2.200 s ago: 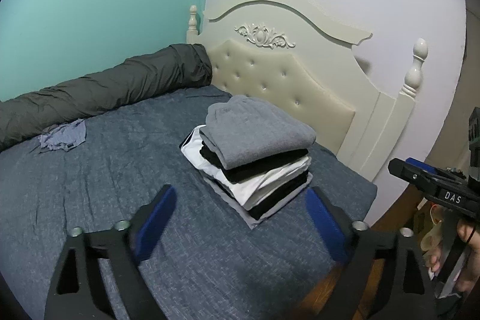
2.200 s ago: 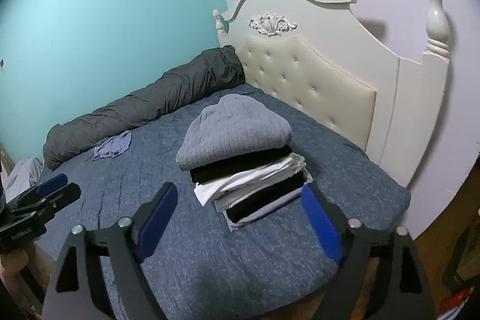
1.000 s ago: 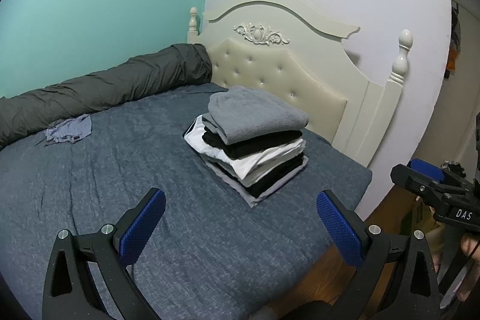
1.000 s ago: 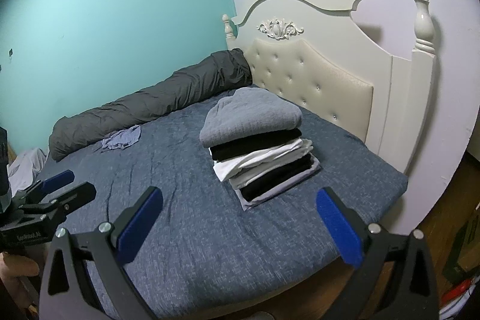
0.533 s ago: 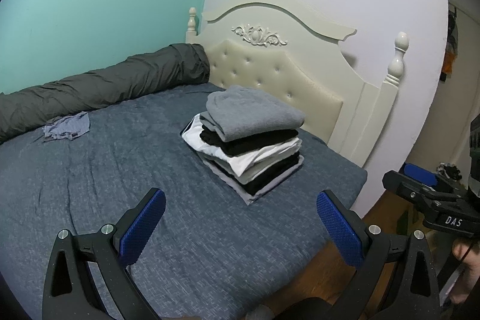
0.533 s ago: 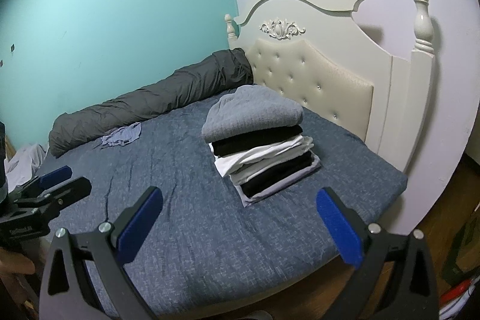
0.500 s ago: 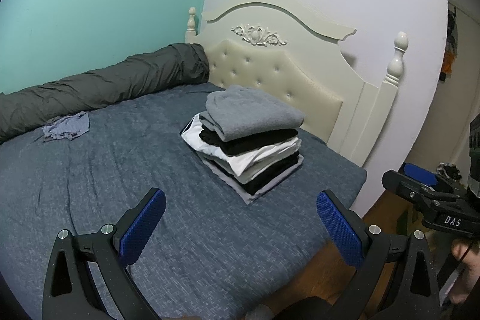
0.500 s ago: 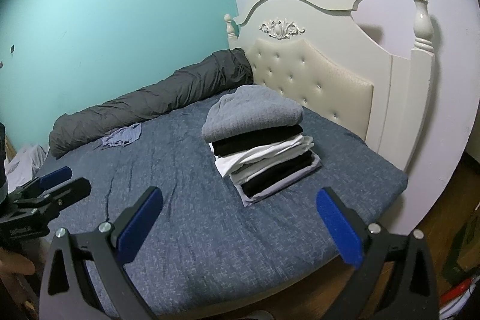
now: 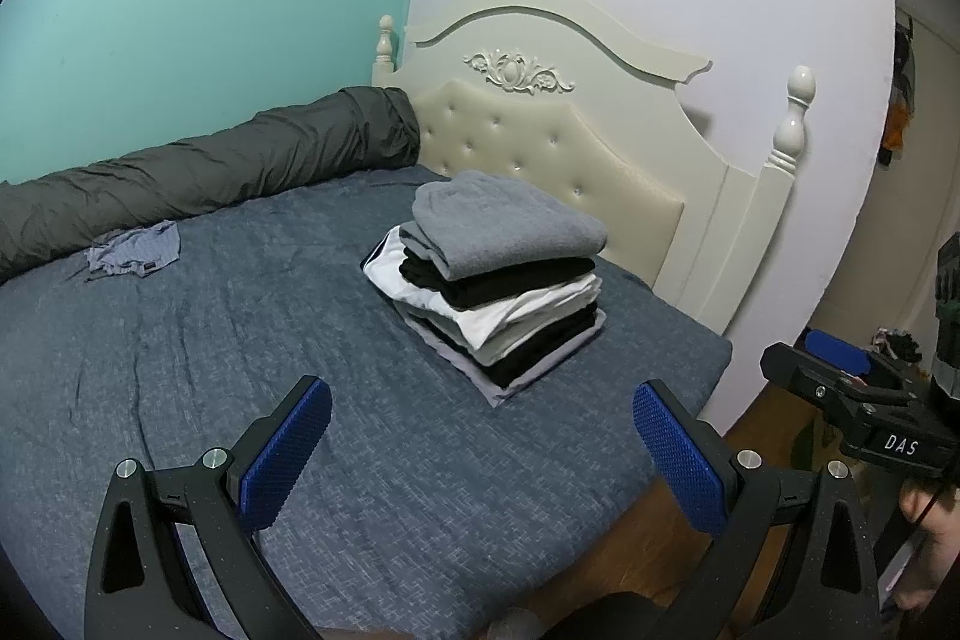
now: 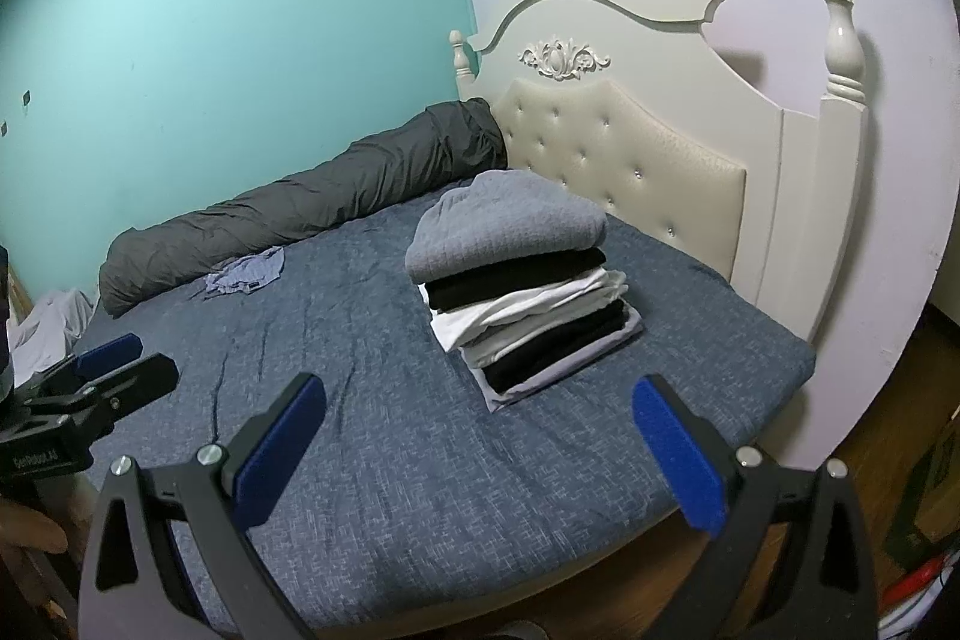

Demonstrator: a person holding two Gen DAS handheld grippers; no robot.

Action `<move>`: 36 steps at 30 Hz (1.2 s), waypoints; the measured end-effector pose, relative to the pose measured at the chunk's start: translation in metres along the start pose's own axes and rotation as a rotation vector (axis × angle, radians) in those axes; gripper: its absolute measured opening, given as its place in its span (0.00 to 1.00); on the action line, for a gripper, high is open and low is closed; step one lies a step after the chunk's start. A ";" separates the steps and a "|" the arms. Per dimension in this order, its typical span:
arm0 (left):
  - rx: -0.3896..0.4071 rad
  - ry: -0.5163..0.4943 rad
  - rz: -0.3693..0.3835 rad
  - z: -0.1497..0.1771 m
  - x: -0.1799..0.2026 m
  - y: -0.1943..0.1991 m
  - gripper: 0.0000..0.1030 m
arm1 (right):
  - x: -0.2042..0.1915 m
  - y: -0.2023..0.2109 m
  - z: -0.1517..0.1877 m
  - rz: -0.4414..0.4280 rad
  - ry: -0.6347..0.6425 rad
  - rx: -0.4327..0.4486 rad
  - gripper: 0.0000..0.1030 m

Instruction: Fold clothes

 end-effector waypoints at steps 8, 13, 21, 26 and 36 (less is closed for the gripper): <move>-0.005 0.001 0.013 0.001 0.002 0.000 1.00 | 0.002 -0.004 0.003 0.003 -0.009 -0.009 1.00; -0.010 0.001 0.004 0.002 0.001 -0.001 1.00 | 0.002 -0.005 0.006 0.003 -0.011 -0.018 1.00; -0.011 -0.004 0.003 0.003 0.001 -0.002 1.00 | 0.003 -0.005 0.007 0.005 -0.011 -0.017 1.00; -0.006 -0.007 0.005 0.003 0.002 -0.001 1.00 | 0.003 -0.006 0.009 0.004 -0.013 -0.021 1.00; 0.011 -0.016 0.005 0.003 0.004 0.001 0.99 | 0.005 -0.007 0.008 0.001 -0.016 -0.021 1.00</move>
Point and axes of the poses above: each gripper's, at about its wrist camera, not at the fingertips, and y roughly against the way its jaws point, x to its right, z to its underside, the point moved 4 cm from there along -y, roughly the way its jaws point, and after that the axes turned 1 degree about -x, right-handed, at the moved point
